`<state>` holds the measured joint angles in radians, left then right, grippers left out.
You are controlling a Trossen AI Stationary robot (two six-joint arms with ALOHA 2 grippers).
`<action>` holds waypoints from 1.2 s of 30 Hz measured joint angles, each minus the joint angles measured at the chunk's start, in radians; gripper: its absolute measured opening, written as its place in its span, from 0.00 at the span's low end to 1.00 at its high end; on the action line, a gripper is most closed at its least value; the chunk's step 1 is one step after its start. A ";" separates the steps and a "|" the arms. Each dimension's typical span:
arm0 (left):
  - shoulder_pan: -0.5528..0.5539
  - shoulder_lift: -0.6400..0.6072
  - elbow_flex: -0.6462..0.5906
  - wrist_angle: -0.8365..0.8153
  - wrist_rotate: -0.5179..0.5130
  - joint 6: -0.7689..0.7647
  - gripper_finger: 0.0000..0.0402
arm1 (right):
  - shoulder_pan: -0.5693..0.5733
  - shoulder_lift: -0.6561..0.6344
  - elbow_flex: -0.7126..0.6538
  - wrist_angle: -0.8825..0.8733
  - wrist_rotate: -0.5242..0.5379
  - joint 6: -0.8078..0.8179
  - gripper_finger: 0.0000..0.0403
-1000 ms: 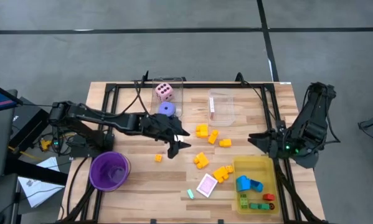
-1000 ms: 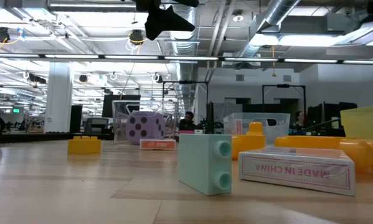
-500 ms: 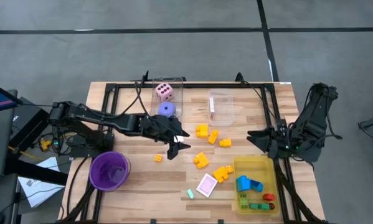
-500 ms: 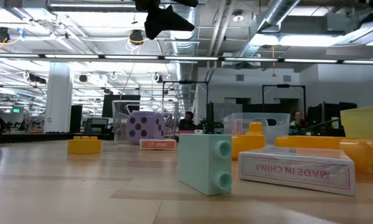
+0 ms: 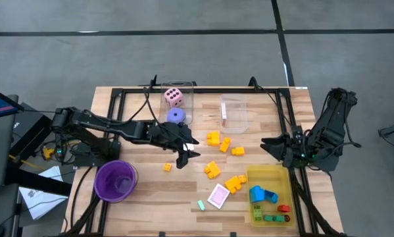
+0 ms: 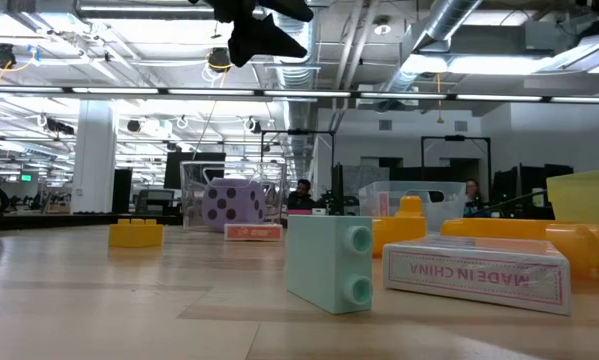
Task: Pick & Place Toys
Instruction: Put the yellow game piece into the bin
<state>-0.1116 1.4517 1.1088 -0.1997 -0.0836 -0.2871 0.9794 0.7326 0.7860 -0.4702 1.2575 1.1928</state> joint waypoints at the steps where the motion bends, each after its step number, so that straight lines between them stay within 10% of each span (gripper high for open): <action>1: 0.000 0.000 0.000 -0.005 -0.006 0.009 0.61 | 0.000 0.000 0.000 0.000 0.000 0.000 0.62; 23: -0.044 0.001 -0.094 -0.196 0.003 -0.031 0.83 | -0.001 -0.001 0.000 0.007 0.000 -0.016 0.62; 36: -0.153 0.001 -0.250 -0.291 0.014 0.078 0.80 | 0.000 -0.001 0.000 0.004 -0.001 -0.025 0.62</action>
<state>-0.2648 1.4525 0.8585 -0.4910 -0.0692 -0.2089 0.9794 0.7319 0.7860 -0.4665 1.2563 1.1675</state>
